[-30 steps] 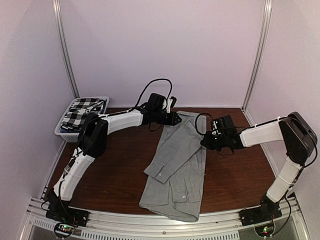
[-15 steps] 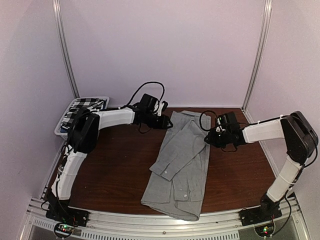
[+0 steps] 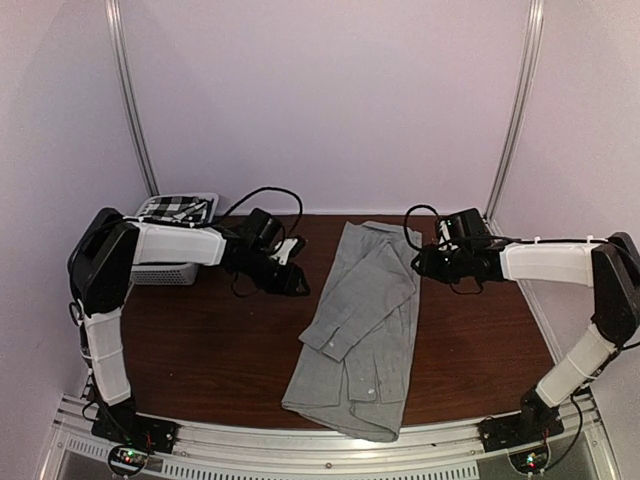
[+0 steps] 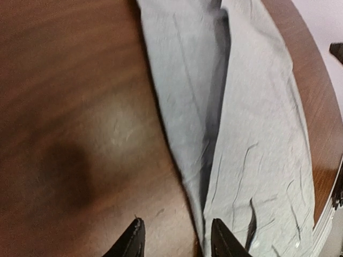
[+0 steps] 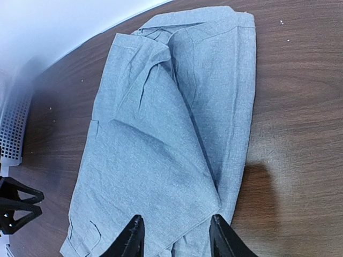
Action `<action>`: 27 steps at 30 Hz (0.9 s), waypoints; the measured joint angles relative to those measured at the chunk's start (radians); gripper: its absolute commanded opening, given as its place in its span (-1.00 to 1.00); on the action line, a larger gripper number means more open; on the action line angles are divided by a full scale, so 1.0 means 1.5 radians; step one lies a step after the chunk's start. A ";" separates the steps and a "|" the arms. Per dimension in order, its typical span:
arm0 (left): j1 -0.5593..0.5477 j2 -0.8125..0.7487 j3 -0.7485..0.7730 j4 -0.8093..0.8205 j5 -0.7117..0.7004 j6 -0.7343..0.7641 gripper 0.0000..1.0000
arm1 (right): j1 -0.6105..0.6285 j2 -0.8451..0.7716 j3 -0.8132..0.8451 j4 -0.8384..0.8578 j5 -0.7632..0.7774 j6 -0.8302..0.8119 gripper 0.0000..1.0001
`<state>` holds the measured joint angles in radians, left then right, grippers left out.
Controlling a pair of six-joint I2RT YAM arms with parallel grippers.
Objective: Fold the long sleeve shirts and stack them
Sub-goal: Smooth out the rectangle-folded shirt at the center of the board.
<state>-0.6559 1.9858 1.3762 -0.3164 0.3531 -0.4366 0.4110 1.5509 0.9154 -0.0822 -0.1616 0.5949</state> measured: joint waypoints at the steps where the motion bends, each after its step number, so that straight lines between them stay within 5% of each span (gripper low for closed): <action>1: -0.001 -0.006 -0.024 0.000 0.003 0.000 -0.12 | 0.002 -0.001 0.001 -0.003 0.001 -0.003 -0.14; 14: -0.049 -0.040 -0.140 0.004 0.048 -0.027 -0.30 | 0.031 -0.001 0.002 -0.023 0.004 -0.010 -0.15; 27: -0.096 -0.040 -0.137 -0.002 0.056 -0.045 -1.00 | 0.059 -0.001 -0.010 -0.018 0.006 -0.005 -0.15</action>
<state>-0.7998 1.9259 1.1702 -0.3195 0.4366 -0.5037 0.4999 1.5490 0.8997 -0.1093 -0.1532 0.5880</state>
